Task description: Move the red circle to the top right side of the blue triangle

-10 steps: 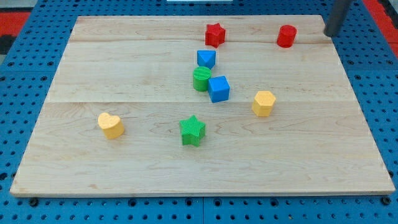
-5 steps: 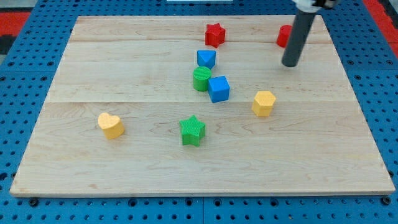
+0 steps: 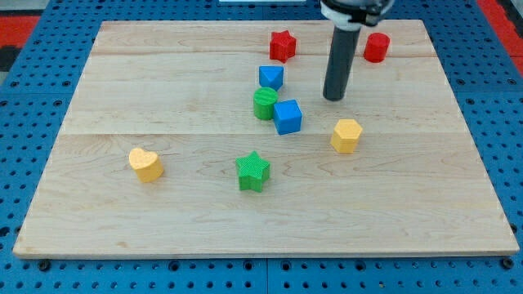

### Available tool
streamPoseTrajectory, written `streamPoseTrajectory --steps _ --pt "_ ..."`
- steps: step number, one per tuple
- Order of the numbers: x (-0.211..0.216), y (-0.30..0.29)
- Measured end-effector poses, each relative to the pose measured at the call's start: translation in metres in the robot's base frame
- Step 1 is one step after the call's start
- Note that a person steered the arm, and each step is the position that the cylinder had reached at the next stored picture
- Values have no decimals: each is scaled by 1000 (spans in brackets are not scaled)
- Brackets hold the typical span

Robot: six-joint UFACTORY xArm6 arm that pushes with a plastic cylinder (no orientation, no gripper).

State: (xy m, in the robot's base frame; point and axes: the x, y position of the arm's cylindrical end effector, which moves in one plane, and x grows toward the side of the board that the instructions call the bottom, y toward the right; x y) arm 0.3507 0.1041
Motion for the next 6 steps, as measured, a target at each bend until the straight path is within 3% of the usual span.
streamPoseTrajectory --steps 1,2,5,6 --pt "-46 5" --pt "-51 2" --pt "-7 29" --pt "-18 91"
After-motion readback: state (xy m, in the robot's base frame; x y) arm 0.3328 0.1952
